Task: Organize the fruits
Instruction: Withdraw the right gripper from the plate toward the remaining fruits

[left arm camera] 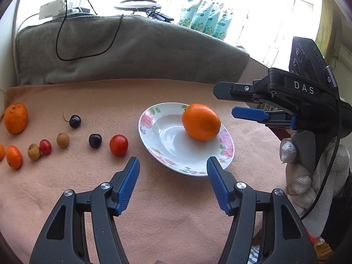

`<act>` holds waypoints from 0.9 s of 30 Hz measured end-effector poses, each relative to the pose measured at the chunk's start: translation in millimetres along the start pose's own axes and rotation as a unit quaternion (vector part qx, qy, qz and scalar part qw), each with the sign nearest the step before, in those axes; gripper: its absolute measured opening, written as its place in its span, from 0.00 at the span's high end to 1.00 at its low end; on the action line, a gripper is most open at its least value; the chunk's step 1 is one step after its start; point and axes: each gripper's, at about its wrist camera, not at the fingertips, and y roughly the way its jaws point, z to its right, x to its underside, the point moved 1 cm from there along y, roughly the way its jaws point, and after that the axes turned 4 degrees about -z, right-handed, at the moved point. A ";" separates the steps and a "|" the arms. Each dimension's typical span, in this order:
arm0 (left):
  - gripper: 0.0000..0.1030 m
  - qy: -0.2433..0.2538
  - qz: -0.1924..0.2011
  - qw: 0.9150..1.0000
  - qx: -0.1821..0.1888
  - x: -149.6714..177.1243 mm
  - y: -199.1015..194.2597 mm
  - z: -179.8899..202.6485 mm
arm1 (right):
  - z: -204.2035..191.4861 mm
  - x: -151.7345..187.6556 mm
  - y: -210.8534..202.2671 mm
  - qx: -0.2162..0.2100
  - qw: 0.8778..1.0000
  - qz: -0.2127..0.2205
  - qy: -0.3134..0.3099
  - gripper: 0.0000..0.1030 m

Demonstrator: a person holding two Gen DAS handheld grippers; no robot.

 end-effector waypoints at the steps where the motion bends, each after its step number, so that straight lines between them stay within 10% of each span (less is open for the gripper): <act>1: 0.36 0.000 0.001 1.000 -0.004 0.6 -2.2 -3.1 | -2.3 -0.5 0.0 0.004 1.000 0.001 -0.006 0.20; 27: 0.34 -0.038 0.024 0.993 -0.106 14.0 -50.9 -104.1 | -69.6 -2.8 31.8 0.000 0.993 -0.034 -0.113 0.19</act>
